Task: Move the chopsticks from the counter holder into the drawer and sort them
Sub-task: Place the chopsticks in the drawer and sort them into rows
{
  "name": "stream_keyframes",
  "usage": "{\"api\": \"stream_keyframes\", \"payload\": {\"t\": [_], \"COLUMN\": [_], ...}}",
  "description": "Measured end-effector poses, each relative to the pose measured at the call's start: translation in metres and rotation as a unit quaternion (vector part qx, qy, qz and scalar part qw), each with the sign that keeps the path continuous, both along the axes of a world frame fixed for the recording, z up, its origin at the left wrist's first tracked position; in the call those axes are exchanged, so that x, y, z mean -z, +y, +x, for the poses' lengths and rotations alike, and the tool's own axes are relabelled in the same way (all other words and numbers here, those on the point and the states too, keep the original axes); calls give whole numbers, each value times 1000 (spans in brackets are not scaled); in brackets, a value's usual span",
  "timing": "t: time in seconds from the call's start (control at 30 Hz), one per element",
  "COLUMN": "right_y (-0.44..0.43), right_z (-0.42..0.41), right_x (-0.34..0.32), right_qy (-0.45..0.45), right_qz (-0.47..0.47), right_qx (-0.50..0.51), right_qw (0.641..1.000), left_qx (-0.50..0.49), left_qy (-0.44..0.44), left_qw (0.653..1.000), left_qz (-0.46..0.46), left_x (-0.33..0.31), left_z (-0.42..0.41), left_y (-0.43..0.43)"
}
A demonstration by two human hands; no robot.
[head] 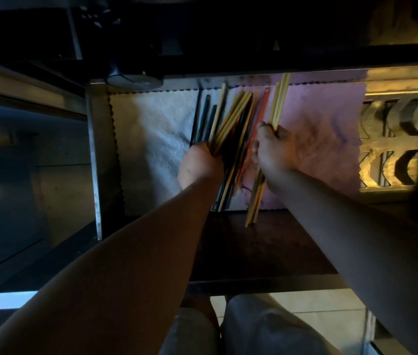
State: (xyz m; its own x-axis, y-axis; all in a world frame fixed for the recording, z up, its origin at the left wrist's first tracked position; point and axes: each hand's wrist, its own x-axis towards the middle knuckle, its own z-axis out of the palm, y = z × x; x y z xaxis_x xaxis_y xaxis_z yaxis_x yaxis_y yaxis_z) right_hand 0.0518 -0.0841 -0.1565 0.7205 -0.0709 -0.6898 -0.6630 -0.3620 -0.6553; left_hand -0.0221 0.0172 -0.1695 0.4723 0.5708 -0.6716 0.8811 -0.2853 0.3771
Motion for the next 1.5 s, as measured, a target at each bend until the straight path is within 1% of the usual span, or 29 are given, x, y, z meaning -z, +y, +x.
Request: {"api": "stream_keyframes", "payload": {"t": [0.07, 0.13, 0.23, 0.3, 0.43, 0.5, 0.6, 0.73, 0.8, 0.87, 0.97, 1.07, 1.13, 1.23, 1.3, 1.4, 1.5], "right_y": [-3, -6, -10, -9, -4, -2, 4, 11, 12, 13, 16, 18, 17, 17, 18, 20, 23], "right_z": [1, 3, 6, 7, 8, 6, 2, 0, -1, 0, 4, 7, 7, 7, 6, 7, 6], "right_x": [3, 4, 3, 7, 18, 25, 30, 26, 25, 24, 23, 23, 24, 23, 23, 25, 23], "right_qy": [15, 30, 52, 68, 85, 54, 13, -7, -23, -29, -23, -3, 8, -6, -18, -10, -7], "right_qz": [5, 15, 43, 30, -49, -101, -124, -213, -234, -250, -261, -264, -259, -256, -250, -245, -266], "right_qx": [8, 1, -2, 1, -1, -12, -37, -103, -117, -136, -161, -155, -160, -186, -194, -189, -199], "right_qw": [1000, 999, 998, 997, 995, 993, 992, 971, 965, 958, 952, 952, 953, 948, 948, 951, 943], "left_qx": [26, 29, 3, -7, -25, -28, -37, -32, -33, -57, -83, -107, -113, -123, -120, -112, -97], "left_qy": [22, 31, 19, 1, -21, -21, -39, -55, -56, -62, -72, -78, -71, -54, -44, -29, -16], "left_qw": [999, 999, 1000, 1000, 997, 996, 996, 994, 994, 992, 990, 987, 987, 986, 988, 991, 994], "left_qz": [20, 24, -5, -29, -71, -79, -68, -84, -86, -90, -94, -86, -87, -97, -83, -70, -55], "left_x": [-1, -2, -2, -4, -9, -11, -12, -8, -4, -2, -5, -6, -5, -3, -1, 4, 5], "left_z": [4, 8, 11, 9, 0, -4, -11, -18, -20, -20, -16, -13, -9, -5, -4, -4, -1], "left_y": [-3, -5, -3, -2, 4, 8, 12, 15, 14, 11, 4, -3, -8, -14, -15, -13, -9]}}
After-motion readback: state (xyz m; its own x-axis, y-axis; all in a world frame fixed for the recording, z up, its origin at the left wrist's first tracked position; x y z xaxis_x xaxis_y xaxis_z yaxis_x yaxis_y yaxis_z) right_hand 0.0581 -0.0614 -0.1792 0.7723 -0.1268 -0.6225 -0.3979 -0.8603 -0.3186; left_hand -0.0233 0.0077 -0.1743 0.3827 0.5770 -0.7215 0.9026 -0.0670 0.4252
